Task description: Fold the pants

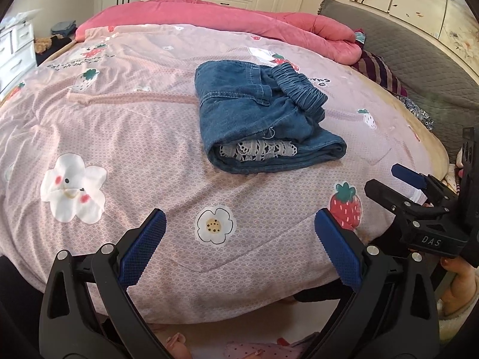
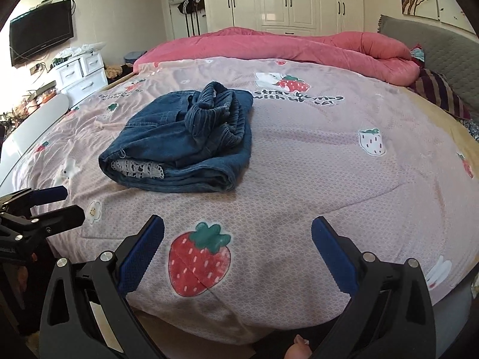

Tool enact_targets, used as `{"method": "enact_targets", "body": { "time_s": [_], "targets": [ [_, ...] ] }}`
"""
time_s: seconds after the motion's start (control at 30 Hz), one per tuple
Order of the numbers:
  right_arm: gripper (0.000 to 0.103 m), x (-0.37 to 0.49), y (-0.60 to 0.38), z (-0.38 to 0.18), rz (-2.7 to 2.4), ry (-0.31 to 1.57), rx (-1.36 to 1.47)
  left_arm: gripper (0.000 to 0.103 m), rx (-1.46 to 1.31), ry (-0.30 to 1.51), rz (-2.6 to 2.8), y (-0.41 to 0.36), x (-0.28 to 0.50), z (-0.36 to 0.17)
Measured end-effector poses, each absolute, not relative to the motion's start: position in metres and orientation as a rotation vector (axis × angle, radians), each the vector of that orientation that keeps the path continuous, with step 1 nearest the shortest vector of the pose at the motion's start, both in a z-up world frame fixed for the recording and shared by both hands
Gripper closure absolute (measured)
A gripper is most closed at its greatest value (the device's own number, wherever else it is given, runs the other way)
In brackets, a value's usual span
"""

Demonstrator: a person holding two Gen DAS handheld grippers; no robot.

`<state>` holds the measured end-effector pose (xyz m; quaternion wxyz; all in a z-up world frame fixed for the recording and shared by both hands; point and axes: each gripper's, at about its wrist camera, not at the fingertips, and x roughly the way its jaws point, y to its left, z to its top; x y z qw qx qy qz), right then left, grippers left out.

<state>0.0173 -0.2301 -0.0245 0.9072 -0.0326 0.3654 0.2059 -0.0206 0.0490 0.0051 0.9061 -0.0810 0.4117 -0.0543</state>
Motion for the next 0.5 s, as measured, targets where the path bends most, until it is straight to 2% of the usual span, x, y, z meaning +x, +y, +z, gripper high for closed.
{"method": "enact_targets", "body": {
  "time_s": [0.5],
  "targets": [
    [0.005,0.0188,-0.2284,-0.0252,0.421,0.765,-0.053,0.009,-0.157,0.836,-0.100,0.0457,-0.0238,0.0059]
  ]
}}
